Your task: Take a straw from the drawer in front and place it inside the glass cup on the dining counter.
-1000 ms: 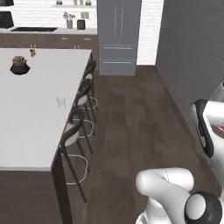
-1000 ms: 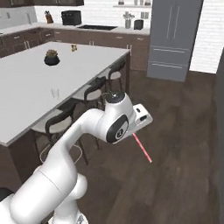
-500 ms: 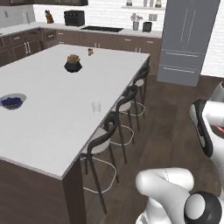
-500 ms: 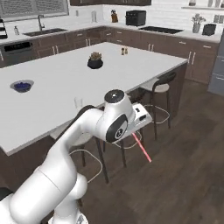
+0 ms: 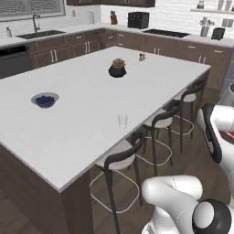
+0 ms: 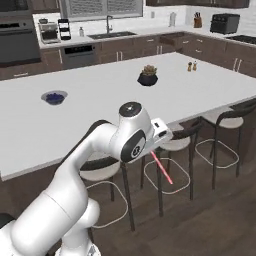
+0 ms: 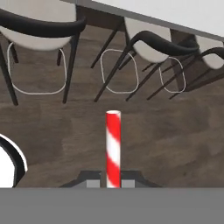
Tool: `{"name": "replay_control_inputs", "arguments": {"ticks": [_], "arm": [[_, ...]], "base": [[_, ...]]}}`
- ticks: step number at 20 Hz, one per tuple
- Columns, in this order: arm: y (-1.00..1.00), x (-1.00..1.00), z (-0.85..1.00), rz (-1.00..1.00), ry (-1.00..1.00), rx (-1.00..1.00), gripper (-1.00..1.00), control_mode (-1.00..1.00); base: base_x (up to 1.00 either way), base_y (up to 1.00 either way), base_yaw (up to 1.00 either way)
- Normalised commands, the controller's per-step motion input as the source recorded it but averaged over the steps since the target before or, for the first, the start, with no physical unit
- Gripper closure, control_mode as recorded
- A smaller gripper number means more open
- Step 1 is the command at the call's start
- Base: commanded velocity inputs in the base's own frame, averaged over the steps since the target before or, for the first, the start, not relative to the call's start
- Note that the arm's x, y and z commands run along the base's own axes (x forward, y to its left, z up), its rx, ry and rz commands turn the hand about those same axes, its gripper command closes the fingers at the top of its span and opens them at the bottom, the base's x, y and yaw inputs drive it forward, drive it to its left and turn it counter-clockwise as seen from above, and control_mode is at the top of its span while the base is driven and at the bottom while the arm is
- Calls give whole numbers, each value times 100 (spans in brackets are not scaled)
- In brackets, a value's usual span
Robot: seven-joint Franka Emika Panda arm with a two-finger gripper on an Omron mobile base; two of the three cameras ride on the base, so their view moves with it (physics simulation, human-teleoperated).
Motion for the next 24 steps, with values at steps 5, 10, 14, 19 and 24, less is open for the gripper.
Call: {"name": "replay_control_inputs", "arguments": {"ticks": [5, 10, 14, 19, 24], "arm": [[0, 0, 0, 0, 0, 0, 100, 100], [0, 0, 0, 0, 0, 0, 100, 100], [0, 0, 0, 0, 0, 0, 100, 100], [0, 0, 0, 0, 0, 0, 100, 100], [0, 0, 0, 0, 0, 0, 100, 100]], "base": [[37, -61, 51], [35, -63, 51], [34, -61, 52], [38, -58, 53], [61, -52, 46]]}}
